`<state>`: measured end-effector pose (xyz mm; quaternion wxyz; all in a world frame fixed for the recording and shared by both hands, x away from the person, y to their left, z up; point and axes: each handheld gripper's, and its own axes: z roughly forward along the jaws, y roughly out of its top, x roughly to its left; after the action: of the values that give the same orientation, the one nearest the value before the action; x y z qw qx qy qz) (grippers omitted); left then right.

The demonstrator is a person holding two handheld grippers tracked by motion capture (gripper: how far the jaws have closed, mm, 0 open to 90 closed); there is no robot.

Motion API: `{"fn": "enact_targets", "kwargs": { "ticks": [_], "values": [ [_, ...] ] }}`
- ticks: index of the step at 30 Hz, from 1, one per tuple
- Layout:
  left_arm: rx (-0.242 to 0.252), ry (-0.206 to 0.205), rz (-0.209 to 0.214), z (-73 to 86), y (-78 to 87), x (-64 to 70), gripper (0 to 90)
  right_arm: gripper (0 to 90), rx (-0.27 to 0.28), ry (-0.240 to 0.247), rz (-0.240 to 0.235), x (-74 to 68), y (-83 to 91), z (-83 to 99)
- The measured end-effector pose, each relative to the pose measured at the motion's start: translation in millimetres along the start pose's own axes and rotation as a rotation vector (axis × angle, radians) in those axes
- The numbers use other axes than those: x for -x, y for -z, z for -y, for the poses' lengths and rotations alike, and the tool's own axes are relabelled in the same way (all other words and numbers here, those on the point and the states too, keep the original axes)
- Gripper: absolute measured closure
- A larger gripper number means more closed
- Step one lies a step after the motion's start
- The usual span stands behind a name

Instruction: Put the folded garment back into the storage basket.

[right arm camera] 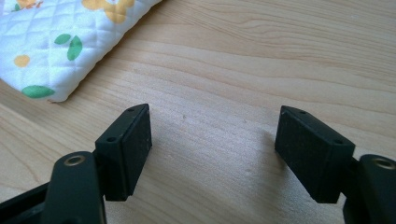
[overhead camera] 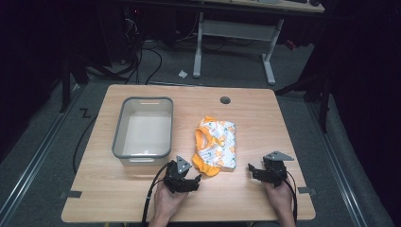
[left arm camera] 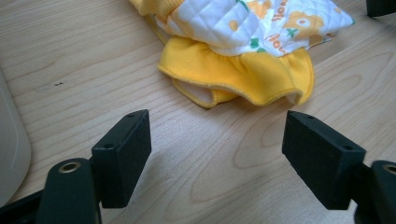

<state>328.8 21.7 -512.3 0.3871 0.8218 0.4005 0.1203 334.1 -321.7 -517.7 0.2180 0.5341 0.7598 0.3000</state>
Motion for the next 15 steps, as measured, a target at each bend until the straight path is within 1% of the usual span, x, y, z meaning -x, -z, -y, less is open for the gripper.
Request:
{"fn": "enact_targets", "kwargs": {
  "ticks": [7, 9, 13, 15],
  "values": [
    [0.016, -0.011, 0.017, -11.1, 2.9, 3.1, 24.3, 27.2, 0.001, 0.0, 0.0, 0.0, 0.0, 0.0],
    [0.014, -0.015, 0.016, -13.2, 2.8, 3.7, 24.3, 27.3, 0.0, 0.0, 0.0, 0.0, 0.0, 0.0],
    [0.006, -0.037, 0.003, -23.9, 0.8, 6.1, 24.4, 27.2, 0.0, 0.0, 0.0, 0.0, 0.0, 0.0],
    [0.008, -0.041, 0.002, -27.9, -0.2, 6.8, 24.3, 27.3, 0.0, 0.001, 0.0, -0.1, 0.0, 0.1]
  ]
}}
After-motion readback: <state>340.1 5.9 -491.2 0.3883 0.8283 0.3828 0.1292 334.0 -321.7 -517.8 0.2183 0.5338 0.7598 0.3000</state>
